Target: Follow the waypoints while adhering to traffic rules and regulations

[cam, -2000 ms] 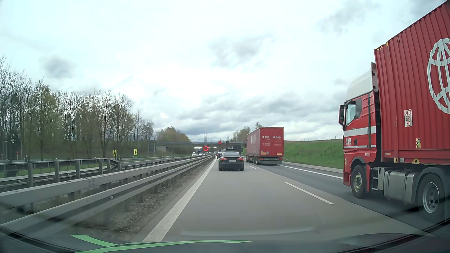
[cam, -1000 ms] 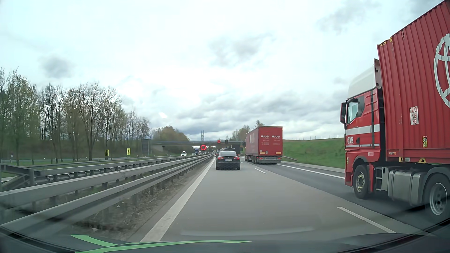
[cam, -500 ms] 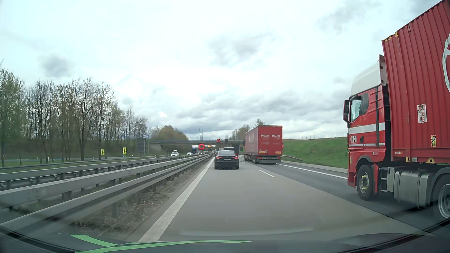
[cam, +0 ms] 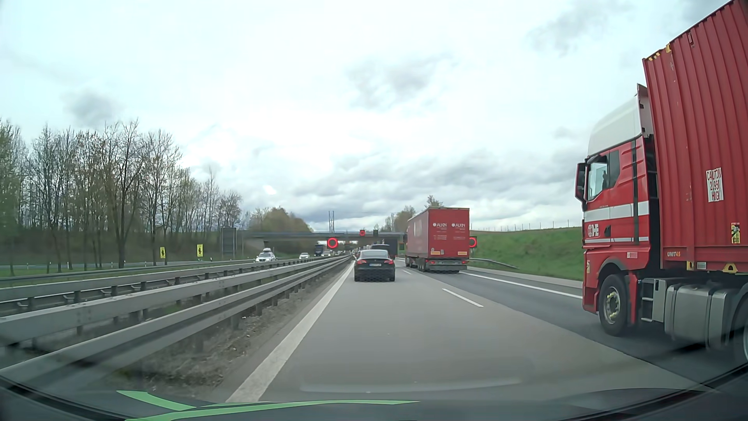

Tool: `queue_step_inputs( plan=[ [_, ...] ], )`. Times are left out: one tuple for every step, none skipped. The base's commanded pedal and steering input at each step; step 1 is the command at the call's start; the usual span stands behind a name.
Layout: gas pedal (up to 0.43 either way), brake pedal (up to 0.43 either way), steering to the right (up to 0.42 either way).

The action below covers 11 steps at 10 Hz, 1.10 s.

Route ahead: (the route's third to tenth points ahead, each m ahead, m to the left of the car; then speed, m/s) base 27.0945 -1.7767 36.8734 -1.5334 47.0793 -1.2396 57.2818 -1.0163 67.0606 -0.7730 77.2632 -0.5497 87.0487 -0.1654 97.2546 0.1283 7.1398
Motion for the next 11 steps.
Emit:
queue_step_inputs(
  plan=[
    [0.087, 0.000, -0.001],
    [0.087, 0.000, -0.001],
    [0.079, 0.000, -0.001],
    [0.079, 0.000, -0.001],
    [0.079, 0.000, -0.001],
    [0.079, 0.000, -0.001],
    [0.067, 0.000, -0.001],
    [0.067, 0.000, -0.002],
    [0.067, 0.000, -0.002],
    [0.067, 0.000, -0.002],
    [0.067, 0.000, -0.003]
  ],
)
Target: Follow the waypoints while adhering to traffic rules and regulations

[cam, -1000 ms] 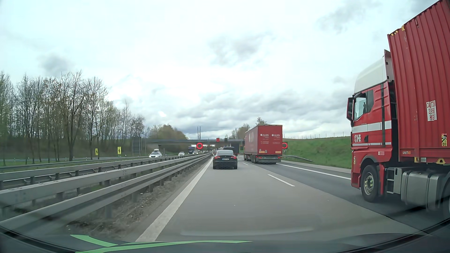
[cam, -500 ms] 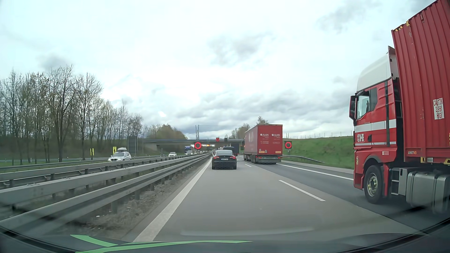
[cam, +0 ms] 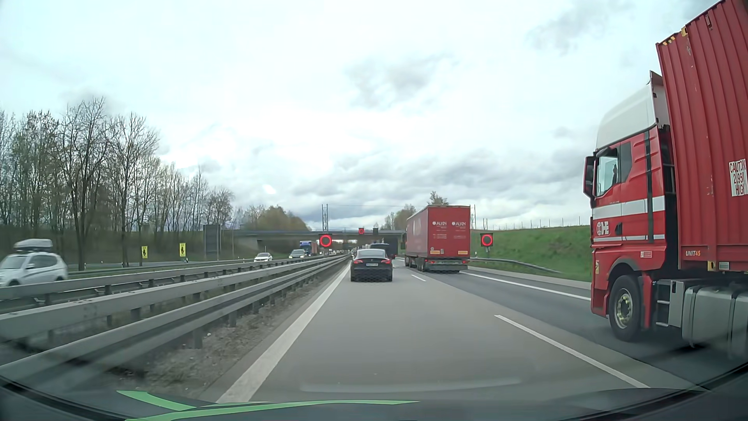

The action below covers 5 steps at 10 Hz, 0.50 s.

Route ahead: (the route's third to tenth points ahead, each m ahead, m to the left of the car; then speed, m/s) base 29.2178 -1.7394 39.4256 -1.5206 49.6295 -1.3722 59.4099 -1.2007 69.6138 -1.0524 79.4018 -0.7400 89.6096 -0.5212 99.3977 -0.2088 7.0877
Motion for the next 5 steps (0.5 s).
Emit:
queue_step_inputs(
  plan=[
    [0.067, 0.000, -0.003],
    [0.067, 0.000, -0.004],
    [0.067, 0.000, -0.005],
    [0.079, 0.000, -0.006],
    [0.087, 0.000, -0.006]
  ],
)
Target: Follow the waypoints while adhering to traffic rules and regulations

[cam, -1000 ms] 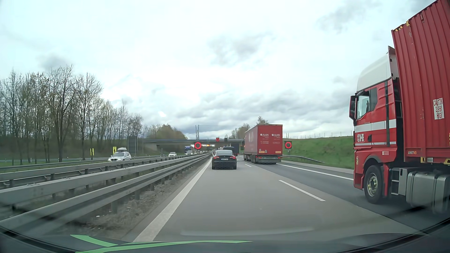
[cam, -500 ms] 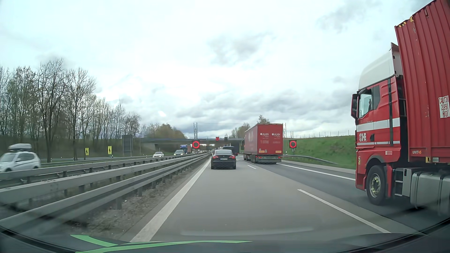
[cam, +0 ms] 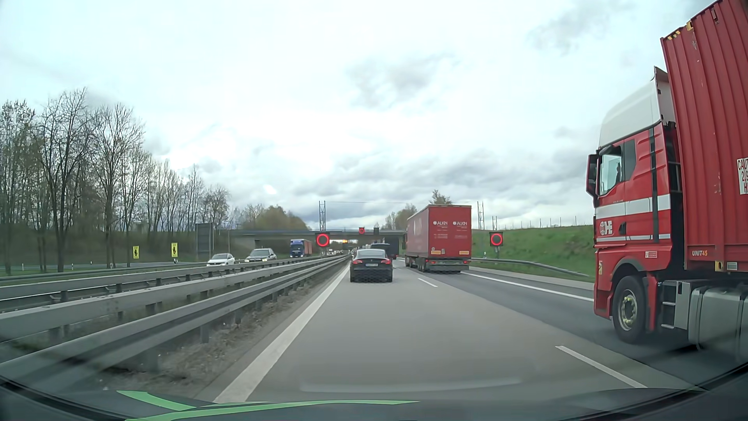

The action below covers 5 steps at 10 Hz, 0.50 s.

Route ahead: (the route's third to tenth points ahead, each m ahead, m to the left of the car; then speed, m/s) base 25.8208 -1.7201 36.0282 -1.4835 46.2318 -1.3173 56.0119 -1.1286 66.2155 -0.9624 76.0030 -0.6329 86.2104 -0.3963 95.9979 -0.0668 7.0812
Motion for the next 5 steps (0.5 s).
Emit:
queue_step_inputs(
  plan=[
    [0.087, 0.000, -0.006],
    [0.087, 0.000, -0.006],
    [0.087, 0.000, -0.006],
    [0.087, 0.000, -0.006],
    [0.087, 0.000, -0.006]
  ],
)
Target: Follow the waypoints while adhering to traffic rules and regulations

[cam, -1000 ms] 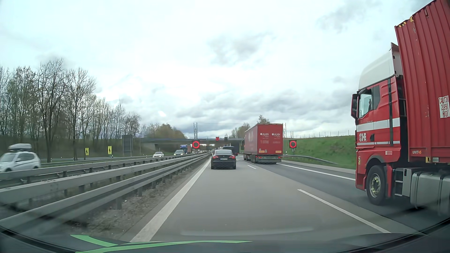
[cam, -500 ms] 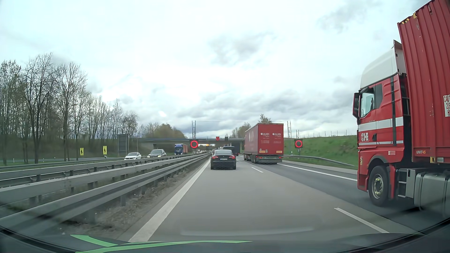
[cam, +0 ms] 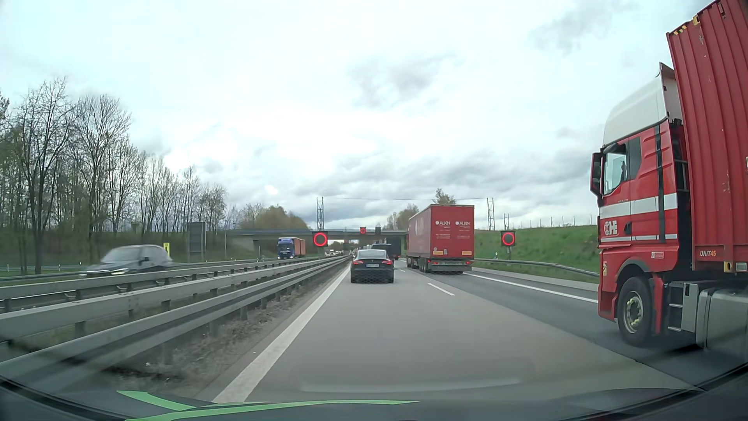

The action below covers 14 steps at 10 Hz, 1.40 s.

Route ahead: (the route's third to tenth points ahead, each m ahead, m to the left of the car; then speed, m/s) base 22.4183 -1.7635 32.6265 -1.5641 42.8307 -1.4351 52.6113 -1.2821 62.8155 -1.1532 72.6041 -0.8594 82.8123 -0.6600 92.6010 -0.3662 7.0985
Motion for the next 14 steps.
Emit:
queue_step_inputs(
  plan=[
    [0.087, 0.000, -0.006],
    [0.087, 0.000, -0.006],
    [0.087, 0.000, -0.006],
    [0.087, 0.000, -0.006],
    [0.087, 0.000, -0.006],
    [0.087, 0.000, -0.006],
    [0.098, 0.000, -0.006],
    [0.098, 0.000, -0.006],
    [0.067, 0.000, -0.006],
    [0.000, 0.000, -0.006],
    [0.000, 0.000, -0.006],
    [0.000, 0.000, -0.006],
    [0.000, 0.000, -0.006],
    [0.000, 0.000, -0.006]
  ],
)
